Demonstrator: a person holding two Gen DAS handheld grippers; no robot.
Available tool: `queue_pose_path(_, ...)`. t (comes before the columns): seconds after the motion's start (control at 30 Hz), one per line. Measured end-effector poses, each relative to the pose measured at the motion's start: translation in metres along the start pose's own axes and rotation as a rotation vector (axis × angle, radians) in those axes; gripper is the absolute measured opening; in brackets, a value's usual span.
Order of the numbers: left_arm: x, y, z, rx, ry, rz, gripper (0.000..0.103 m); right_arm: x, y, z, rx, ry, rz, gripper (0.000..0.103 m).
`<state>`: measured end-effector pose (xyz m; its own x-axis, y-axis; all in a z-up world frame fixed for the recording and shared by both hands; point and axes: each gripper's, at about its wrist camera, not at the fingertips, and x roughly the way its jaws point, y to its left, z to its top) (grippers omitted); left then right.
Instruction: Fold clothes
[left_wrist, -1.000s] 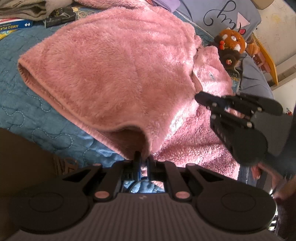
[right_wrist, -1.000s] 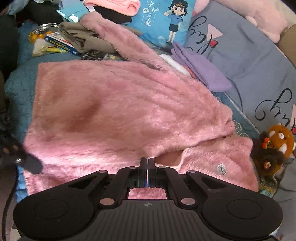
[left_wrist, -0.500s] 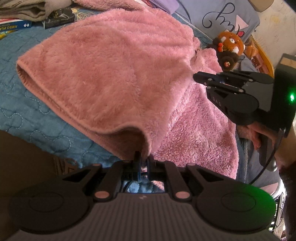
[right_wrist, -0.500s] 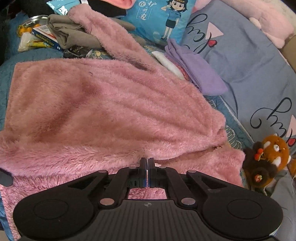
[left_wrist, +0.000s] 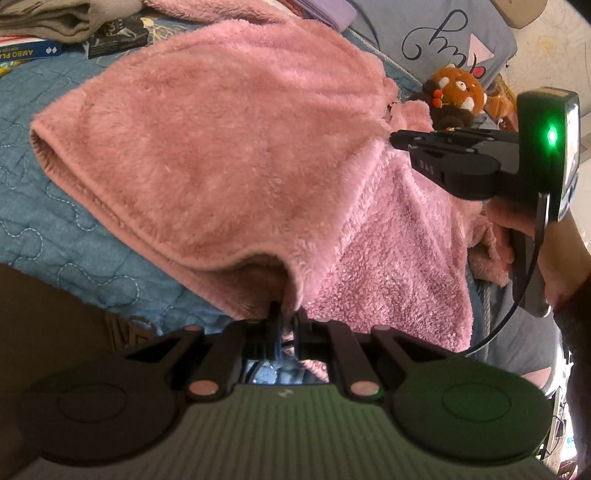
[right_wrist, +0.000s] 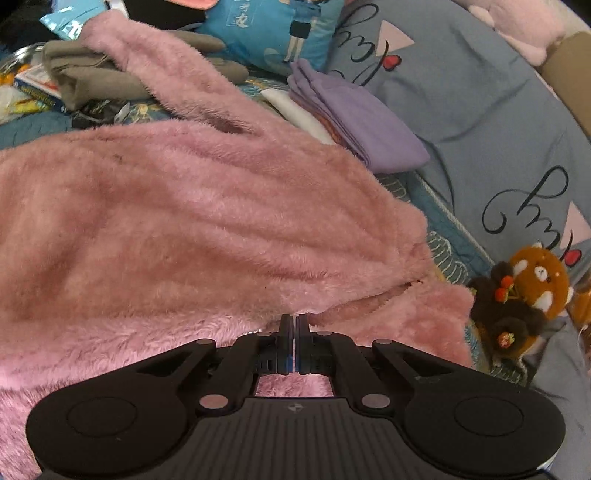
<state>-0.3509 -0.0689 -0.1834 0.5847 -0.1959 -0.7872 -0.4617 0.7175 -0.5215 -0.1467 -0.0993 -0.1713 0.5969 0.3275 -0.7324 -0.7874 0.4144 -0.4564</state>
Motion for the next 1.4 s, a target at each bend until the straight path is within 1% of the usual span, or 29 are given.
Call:
queue_pose_path(0.13,0.0,0.0,-0.002,-0.001,-0.002,-0.003,0.006,0.005,-0.004,0.005,0.034,0.0,-0.018,0.001)
queue_pose_path(0.23,-0.001,0.0,-0.004,0.002,-0.003,-0.005,0.006,0.008,-0.004,0.01,0.018,0.001,-0.034,0.001)
queue_pose_path(0.37,-0.001,-0.003,-0.007,0.007,-0.002,-0.003,0.006,0.015,-0.015,0.016,0.091,0.011,-0.04,0.002)
queue_pose_path(0.43,-0.001,-0.003,-0.008,0.006,0.0,-0.002,0.006,0.018,-0.021,0.019,0.167,0.017,-0.046,0.002)
queue_pose_path(0.6,-0.001,0.0,-0.012,0.001,0.003,0.002,0.003,0.022,-0.042,0.024,0.43,0.011,-0.088,0.003)
queue_pose_path(0.63,-0.001,0.001,-0.012,0.001,0.003,0.003,0.003,0.022,-0.044,0.025,0.456,0.009,-0.09,0.003)
queue_pose_path(0.7,-0.002,0.001,-0.014,0.0,0.004,0.004,0.003,0.023,-0.041,0.025,0.467,0.006,-0.084,0.003)
queue_pose_path(0.8,-0.003,0.002,-0.016,-0.014,-0.003,-0.015,0.003,0.02,-0.037,0.023,0.48,0.001,-0.074,0.003)
queue_pose_path(0.87,-0.005,0.005,-0.017,-0.03,-0.01,-0.043,0.003,0.018,-0.037,0.02,0.479,0.001,-0.071,0.003)
queue_pose_path(0.97,-0.005,0.005,-0.019,-0.033,-0.016,-0.062,0.004,0.011,-0.039,0.016,0.474,-0.003,-0.067,0.003)
queue_pose_path(1.03,-0.004,0.003,-0.018,-0.034,-0.02,-0.068,0.007,0.006,-0.041,0.015,0.478,-0.012,-0.064,0.003)
queue_pose_path(1.13,-0.004,0.003,-0.01,-0.048,-0.035,-0.074,0.023,-0.003,-0.046,0.011,0.488,-0.03,-0.058,0.003)
queue_pose_path(1.2,-0.009,0.005,-0.01,-0.06,-0.055,-0.083,0.024,-0.01,-0.05,0.008,0.497,-0.041,-0.053,0.003)
queue_pose_path(1.3,-0.018,0.007,-0.017,-0.067,-0.092,-0.105,0.029,-0.018,-0.056,0.003,0.513,-0.054,-0.037,0.003)
queue_pose_path(1.33,-0.026,0.013,-0.02,-0.078,-0.1,-0.136,0.034,-0.02,-0.057,0.001,0.515,-0.059,-0.032,0.003)
queue_pose_path(1.4,-0.035,0.021,-0.025,-0.11,-0.115,-0.195,0.035,-0.024,-0.059,-0.001,0.514,-0.068,-0.024,0.003)
